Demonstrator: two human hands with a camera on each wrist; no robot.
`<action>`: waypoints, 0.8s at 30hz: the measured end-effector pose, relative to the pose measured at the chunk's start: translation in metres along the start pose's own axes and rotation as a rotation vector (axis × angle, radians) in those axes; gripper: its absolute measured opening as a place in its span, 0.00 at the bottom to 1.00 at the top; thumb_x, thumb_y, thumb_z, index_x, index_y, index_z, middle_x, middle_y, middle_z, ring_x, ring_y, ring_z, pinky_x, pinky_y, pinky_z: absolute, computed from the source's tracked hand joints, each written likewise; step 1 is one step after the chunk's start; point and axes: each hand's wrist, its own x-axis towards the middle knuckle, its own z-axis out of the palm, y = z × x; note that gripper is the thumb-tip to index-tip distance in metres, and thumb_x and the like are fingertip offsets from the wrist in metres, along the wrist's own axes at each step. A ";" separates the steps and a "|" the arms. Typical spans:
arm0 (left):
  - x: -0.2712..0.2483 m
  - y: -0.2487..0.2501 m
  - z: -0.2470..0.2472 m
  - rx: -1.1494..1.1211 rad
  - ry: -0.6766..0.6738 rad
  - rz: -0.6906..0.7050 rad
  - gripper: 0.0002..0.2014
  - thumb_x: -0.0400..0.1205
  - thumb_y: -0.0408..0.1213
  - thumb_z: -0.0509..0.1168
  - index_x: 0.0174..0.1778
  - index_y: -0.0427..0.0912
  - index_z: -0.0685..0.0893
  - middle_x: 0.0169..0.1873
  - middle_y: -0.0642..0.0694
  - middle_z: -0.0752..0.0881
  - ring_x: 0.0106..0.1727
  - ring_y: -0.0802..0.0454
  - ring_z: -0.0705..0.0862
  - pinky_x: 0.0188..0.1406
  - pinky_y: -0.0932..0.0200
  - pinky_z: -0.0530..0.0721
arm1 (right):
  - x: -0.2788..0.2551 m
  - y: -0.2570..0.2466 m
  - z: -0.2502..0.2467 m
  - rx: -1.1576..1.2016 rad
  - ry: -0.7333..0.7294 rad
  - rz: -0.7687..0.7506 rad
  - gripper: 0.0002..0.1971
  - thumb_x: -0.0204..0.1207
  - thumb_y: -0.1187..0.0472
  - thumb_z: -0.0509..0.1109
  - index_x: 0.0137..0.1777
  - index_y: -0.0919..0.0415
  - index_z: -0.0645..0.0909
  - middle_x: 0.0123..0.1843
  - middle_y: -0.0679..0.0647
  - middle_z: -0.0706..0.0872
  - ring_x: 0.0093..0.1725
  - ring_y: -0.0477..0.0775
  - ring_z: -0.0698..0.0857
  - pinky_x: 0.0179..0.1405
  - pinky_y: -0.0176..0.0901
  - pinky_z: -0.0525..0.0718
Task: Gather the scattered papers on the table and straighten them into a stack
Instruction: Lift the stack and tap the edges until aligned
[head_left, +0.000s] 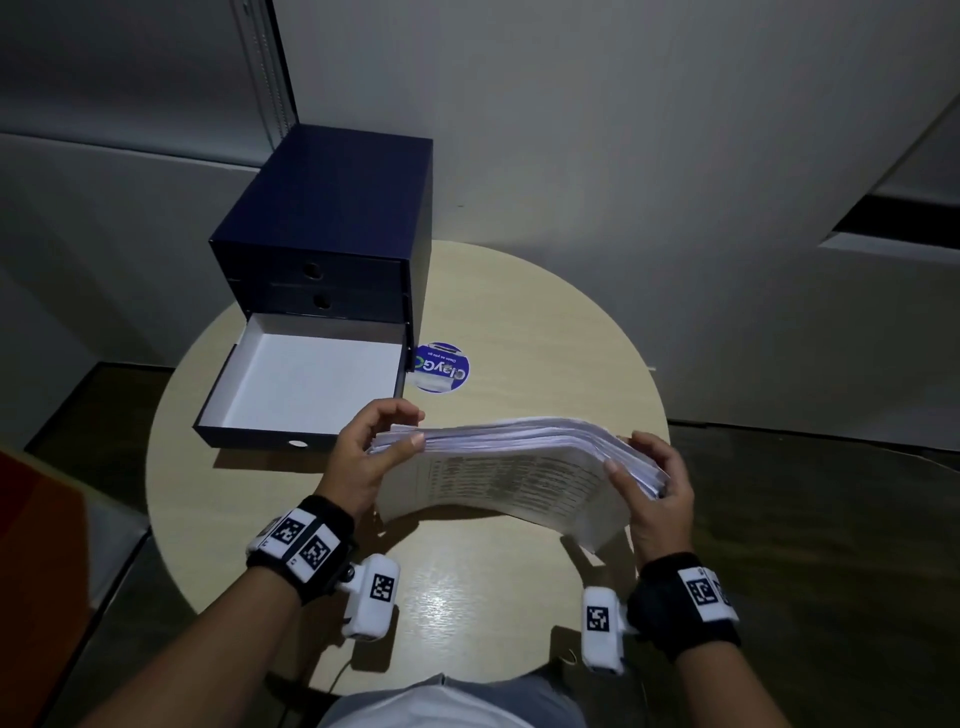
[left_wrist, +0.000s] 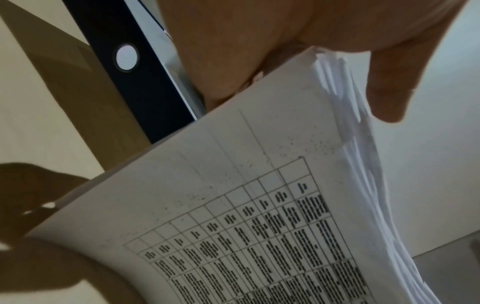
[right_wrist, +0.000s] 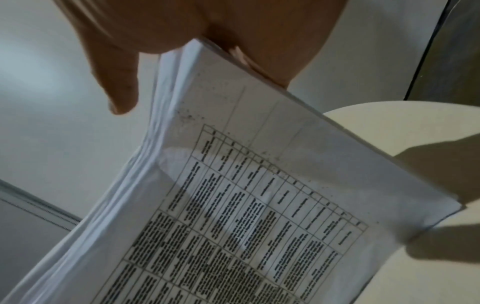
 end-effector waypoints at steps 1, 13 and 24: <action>0.002 0.002 0.003 0.001 0.031 -0.025 0.19 0.71 0.53 0.72 0.52 0.46 0.85 0.50 0.52 0.88 0.51 0.53 0.85 0.46 0.60 0.83 | 0.001 -0.002 0.004 -0.003 0.023 -0.005 0.15 0.72 0.64 0.78 0.57 0.52 0.83 0.56 0.48 0.86 0.55 0.48 0.85 0.50 0.44 0.86; 0.008 0.003 0.021 0.014 0.275 -0.065 0.10 0.82 0.42 0.69 0.42 0.38 0.87 0.41 0.45 0.89 0.42 0.49 0.83 0.41 0.55 0.78 | 0.011 -0.007 0.015 -0.110 0.175 -0.022 0.01 0.78 0.60 0.73 0.45 0.55 0.85 0.44 0.47 0.86 0.46 0.45 0.82 0.43 0.42 0.79; 0.010 0.002 0.020 0.039 0.342 -0.015 0.07 0.83 0.29 0.63 0.46 0.41 0.87 0.48 0.43 0.90 0.51 0.49 0.85 0.52 0.55 0.82 | 0.015 -0.008 0.012 -0.098 0.189 -0.036 0.08 0.79 0.68 0.68 0.43 0.54 0.84 0.44 0.46 0.86 0.46 0.43 0.83 0.45 0.38 0.80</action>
